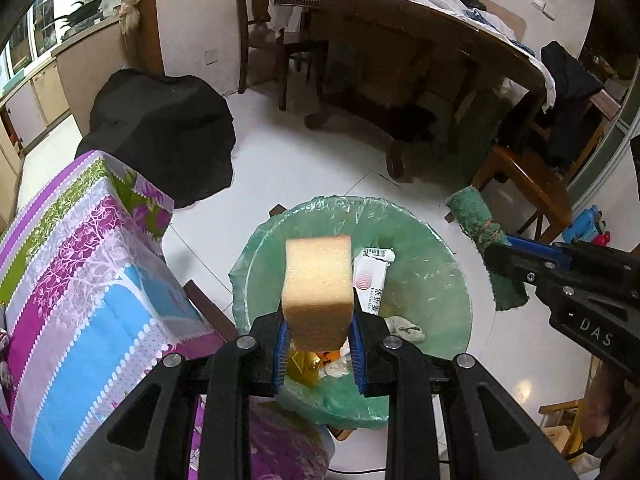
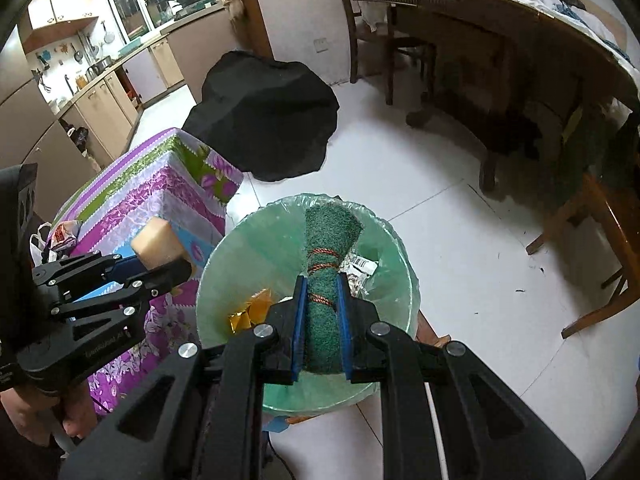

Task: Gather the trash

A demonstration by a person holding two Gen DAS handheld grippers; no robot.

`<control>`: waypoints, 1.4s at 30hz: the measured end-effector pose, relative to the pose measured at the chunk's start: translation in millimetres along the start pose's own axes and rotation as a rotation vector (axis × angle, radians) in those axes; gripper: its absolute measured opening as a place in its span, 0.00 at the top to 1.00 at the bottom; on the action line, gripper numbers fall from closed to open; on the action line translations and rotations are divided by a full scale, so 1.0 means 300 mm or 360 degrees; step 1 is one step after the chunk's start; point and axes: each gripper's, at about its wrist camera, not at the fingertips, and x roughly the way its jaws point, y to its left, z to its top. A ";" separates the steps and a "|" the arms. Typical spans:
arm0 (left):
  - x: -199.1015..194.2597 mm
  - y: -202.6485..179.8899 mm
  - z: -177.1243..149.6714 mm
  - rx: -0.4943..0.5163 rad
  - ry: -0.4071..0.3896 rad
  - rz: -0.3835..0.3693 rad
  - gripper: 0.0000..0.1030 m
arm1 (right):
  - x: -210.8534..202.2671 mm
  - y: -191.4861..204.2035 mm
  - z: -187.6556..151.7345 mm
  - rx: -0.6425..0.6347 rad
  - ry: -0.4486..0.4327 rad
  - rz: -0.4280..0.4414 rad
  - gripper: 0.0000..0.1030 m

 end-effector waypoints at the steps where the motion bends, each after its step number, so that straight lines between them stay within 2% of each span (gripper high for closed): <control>1: -0.001 -0.008 0.002 0.0002 0.0000 0.0000 0.74 | 0.003 -0.005 -0.001 0.0000 0.0001 0.0002 0.87; 26: 0.017 -0.042 0.022 0.0035 -0.0033 0.0037 0.74 | 0.021 -0.048 -0.003 0.0013 0.0005 0.0013 0.85; 28: 0.022 -0.038 0.024 0.0023 -0.0033 0.0049 0.68 | 0.023 -0.053 -0.003 0.0021 0.0003 0.0015 0.82; 30: 0.022 -0.038 0.023 0.0019 -0.0043 0.0077 0.42 | 0.020 -0.061 -0.003 0.0032 -0.0010 0.0021 0.56; 32: 0.019 -0.034 0.021 0.0021 -0.0062 0.0089 0.34 | 0.014 -0.072 -0.006 0.0047 -0.0029 0.0024 0.53; 42: 0.030 -0.026 0.012 0.0009 -0.0044 0.0108 0.33 | 0.014 -0.090 -0.021 0.0063 -0.0038 0.0025 0.51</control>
